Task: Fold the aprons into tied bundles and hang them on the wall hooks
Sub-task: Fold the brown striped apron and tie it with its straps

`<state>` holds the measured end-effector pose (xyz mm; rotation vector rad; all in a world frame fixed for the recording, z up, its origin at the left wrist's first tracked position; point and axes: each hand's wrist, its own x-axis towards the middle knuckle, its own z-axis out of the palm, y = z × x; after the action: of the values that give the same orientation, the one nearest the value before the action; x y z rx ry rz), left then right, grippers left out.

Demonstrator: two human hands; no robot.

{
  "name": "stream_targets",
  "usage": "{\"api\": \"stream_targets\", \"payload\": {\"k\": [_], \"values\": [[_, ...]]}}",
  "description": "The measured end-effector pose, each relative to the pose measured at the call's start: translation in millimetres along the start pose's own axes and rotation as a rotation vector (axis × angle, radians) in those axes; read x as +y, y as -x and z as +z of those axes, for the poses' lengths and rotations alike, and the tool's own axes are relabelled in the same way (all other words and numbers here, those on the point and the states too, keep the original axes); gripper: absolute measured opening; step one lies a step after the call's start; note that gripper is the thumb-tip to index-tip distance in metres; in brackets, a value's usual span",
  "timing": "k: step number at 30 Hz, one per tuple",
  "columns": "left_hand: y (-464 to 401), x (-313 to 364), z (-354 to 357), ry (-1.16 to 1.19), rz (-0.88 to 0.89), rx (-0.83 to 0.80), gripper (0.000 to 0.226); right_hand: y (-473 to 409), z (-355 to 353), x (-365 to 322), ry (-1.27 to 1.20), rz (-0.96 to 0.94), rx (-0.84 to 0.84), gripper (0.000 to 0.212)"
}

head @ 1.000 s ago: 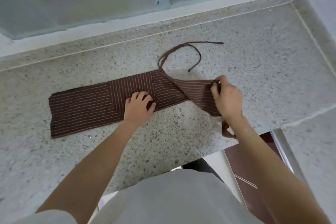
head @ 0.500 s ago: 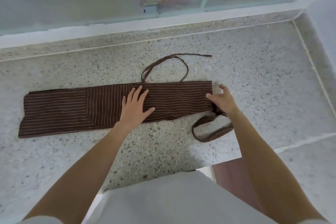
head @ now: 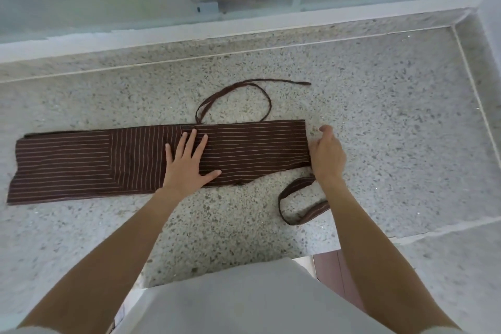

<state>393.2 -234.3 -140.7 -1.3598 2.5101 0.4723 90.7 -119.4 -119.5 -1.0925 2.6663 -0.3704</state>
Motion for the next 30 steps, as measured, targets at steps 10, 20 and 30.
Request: {"api": "stream_targets", "payload": {"k": [10, 20, 30], "values": [[-11.5, 53.2, 16.4, 0.027, 0.048, -0.075, 0.116, 52.6, 47.9, -59.7, 0.079, -0.532, -0.285, 0.061], [62.3, -68.4, -11.1, 0.598, -0.014, 0.387, 0.041, 75.1, 60.7, -99.7, 0.041, -0.542, -0.238, 0.043], [119.2, -252.3, -11.8, 0.423, -0.545, 0.287, 0.044, 150.7, 127.2, -242.2, -0.023, -0.831, -0.382, 0.026]]}}
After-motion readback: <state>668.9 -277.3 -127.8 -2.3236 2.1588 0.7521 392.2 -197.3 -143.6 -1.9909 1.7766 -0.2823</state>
